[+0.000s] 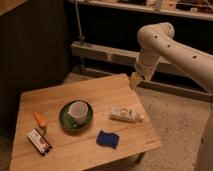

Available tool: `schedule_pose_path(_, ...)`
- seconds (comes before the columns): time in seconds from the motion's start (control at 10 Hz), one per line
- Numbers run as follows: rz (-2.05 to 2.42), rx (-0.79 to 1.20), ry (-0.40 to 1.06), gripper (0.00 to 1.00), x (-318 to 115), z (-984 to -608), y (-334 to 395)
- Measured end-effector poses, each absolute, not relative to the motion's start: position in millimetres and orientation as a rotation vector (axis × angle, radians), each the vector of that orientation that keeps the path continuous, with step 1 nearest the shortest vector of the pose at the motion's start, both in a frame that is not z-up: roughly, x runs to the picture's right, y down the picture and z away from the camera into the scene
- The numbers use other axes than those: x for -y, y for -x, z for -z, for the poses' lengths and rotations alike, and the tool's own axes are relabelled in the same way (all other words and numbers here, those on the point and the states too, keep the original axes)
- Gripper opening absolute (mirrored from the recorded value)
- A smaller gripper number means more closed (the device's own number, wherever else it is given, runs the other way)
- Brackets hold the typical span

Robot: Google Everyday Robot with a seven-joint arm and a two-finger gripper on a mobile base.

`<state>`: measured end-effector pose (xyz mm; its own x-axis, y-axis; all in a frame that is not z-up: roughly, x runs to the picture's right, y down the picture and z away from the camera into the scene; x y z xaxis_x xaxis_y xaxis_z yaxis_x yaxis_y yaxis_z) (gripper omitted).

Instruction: Stand the bottle upright

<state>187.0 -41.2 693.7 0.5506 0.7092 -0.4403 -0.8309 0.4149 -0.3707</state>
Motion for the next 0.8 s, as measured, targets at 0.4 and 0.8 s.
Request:
schedule_pose_path(0.4, -0.897, 0.040, 0.711, 0.65, 21, -657, -243)
schedule_pose_path(0.8, -0.848, 0.178, 0.752, 0.65, 11, -638, -270)
